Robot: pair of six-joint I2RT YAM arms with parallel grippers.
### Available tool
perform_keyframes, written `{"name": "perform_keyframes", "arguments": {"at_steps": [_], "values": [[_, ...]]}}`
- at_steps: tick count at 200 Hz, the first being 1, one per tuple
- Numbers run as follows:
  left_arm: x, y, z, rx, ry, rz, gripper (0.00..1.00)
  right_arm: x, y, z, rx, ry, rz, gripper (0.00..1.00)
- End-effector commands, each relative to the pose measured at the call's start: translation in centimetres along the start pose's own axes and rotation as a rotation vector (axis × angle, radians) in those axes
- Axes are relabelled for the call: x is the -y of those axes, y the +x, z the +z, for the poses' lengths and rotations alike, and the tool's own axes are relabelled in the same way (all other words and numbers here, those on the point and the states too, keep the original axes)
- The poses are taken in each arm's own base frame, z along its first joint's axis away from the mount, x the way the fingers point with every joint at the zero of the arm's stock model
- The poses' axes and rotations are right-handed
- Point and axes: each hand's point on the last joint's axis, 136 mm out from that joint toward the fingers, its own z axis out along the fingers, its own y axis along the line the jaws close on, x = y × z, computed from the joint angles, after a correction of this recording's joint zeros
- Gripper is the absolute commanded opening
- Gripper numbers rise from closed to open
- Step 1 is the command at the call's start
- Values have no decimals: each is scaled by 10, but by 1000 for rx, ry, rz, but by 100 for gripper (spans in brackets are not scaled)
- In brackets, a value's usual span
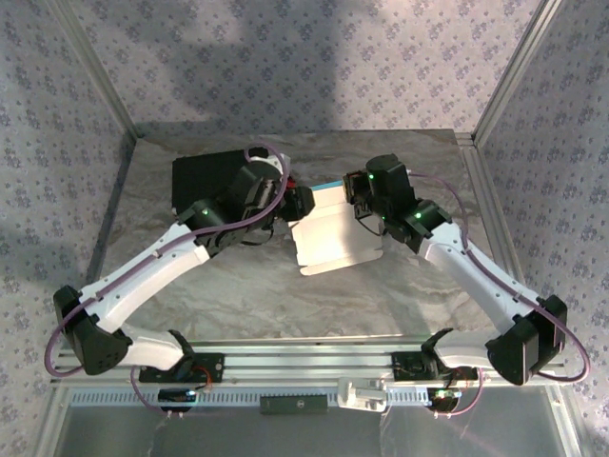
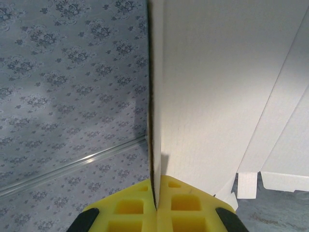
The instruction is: Fold the paper box
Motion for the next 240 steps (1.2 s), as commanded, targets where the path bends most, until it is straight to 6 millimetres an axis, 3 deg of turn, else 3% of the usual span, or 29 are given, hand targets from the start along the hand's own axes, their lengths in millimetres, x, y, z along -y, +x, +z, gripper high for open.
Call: {"name": "perform_keyframes", "arguments": {"at_steps": [1,19,54,90,138,156,176,220,240], "values": [[-1,-2,-19,70,38,-71,50,-11,-6,-15,23,-32,12,0],[-3,-1,-21,110,90,-150,61,-13,-7,-16,23,-35,14,0],[-7,-14,-16,183,165,-262,63,-9,-3,-13,10,-29,21,0],[-24,-29,-7,246,213,-360,63,-11,-1,-15,1,-41,29,0],[-28,-51,-15,309,252,-374,64,-11,0,-14,-10,-40,27,0],[-27,-48,-10,273,254,-357,58,3,-1,-9,-8,-10,28,0],[-31,-41,-4,252,241,-352,54,3,-1,-8,-10,-13,33,0],[-39,-37,-2,244,221,-344,30,4,-2,-9,-9,-11,35,0],[-40,-33,1,222,207,-324,26,3,-2,-7,-10,-14,38,0]]}}
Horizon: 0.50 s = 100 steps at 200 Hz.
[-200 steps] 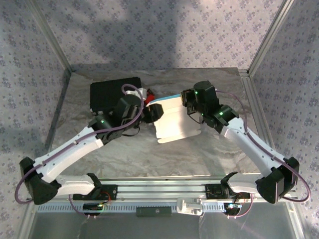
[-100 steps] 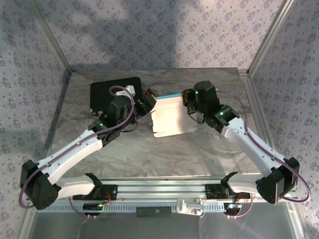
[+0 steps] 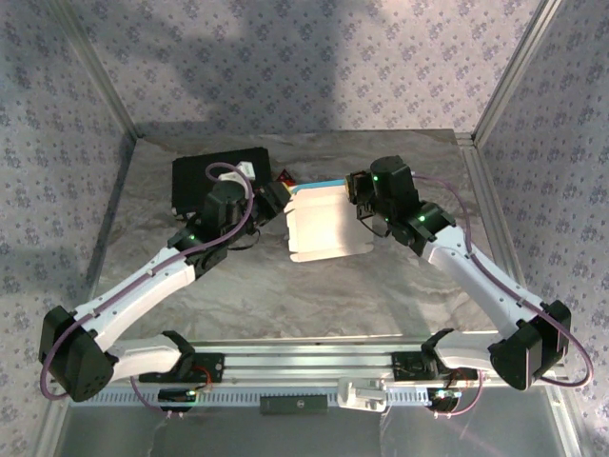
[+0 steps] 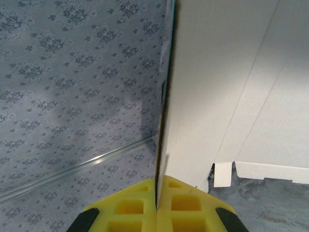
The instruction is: Fold the paper box
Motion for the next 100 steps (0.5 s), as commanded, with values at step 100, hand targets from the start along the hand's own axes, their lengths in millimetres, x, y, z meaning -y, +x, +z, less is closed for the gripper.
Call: {"name": "perform_keyframes", "arguments": {"at_steps": [100], "values": [[7,24,17,-106,-76,266,34,18,3,18,-27,37,25,0]]}}
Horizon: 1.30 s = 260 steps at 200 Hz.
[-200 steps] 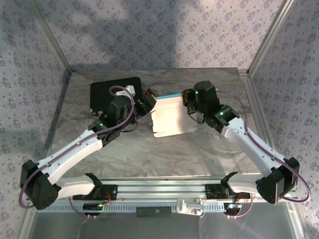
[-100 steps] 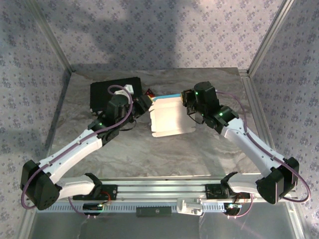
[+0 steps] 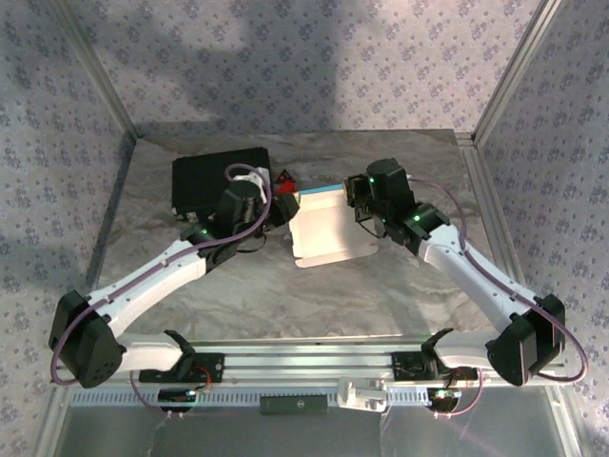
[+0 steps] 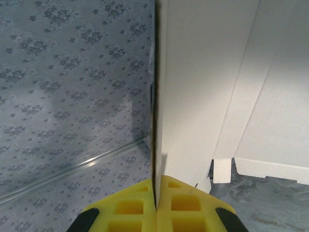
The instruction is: Fold the paper box
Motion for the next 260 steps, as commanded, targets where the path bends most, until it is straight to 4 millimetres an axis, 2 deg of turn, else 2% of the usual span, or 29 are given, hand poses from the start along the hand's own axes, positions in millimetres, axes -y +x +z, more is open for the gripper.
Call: {"name": "perform_keyframes", "arguments": {"at_steps": [1,20,64,83,104,120,132,155,175,203,224,260], "values": [[28,-12,-8,27,20,112,34,1,4,4,-22,-1,19,0],[30,-10,-4,15,1,146,41,4,6,8,-27,5,19,0],[24,-5,-2,12,-28,151,44,12,5,9,-21,18,19,0],[26,-4,-13,32,-23,161,50,16,0,10,-7,23,20,0],[24,2,-37,66,-30,183,54,20,-8,17,-5,25,30,0],[4,15,-51,66,-41,157,55,22,-12,23,-17,33,40,0],[-15,25,-56,69,-45,130,51,23,-15,23,-12,48,42,0],[-64,52,-44,30,-67,51,37,28,-15,30,-22,92,46,0],[-96,62,-36,31,-78,11,37,38,-16,38,-29,114,45,0],[-115,65,-32,34,-90,42,37,54,-14,52,-56,94,23,0],[-133,63,-30,14,-144,80,31,62,-14,56,-74,88,-23,0],[-156,62,-16,-57,-200,144,24,57,-8,62,-134,23,-149,0]]}}
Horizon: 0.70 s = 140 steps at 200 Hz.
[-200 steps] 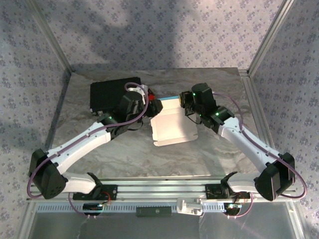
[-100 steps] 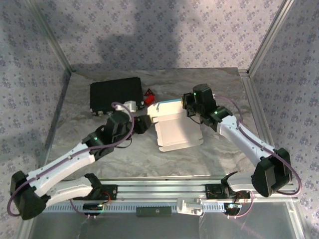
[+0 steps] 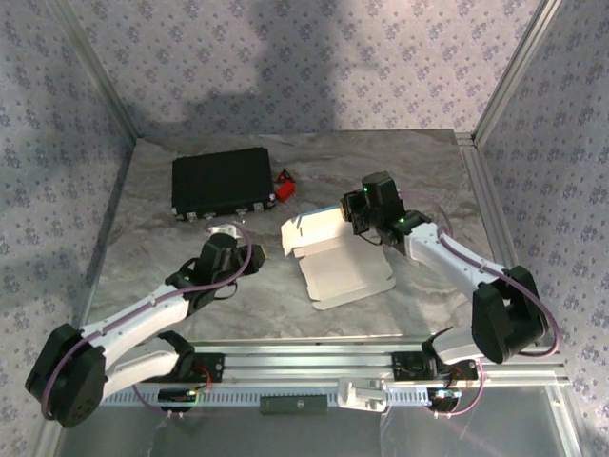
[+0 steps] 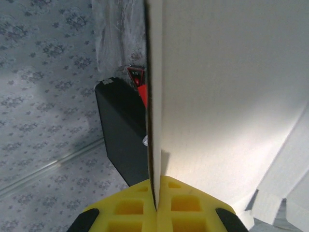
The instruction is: Fold the paper box
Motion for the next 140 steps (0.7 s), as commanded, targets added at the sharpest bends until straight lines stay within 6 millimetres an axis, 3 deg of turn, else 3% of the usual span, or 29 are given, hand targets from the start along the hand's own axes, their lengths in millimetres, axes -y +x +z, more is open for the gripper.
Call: {"name": "perform_keyframes", "arguments": {"at_steps": [1,35,76,140], "values": [[10,-10,10,-24,33,83,24,-19,7,2,-49,-105,-128,0],[5,-7,28,-73,-2,130,17,-21,17,12,-108,-225,-187,0],[-13,-11,26,-27,-78,137,19,-33,35,19,-176,-289,-256,0],[-14,-3,32,-58,-47,191,19,6,38,31,-270,-290,-310,0]]}}
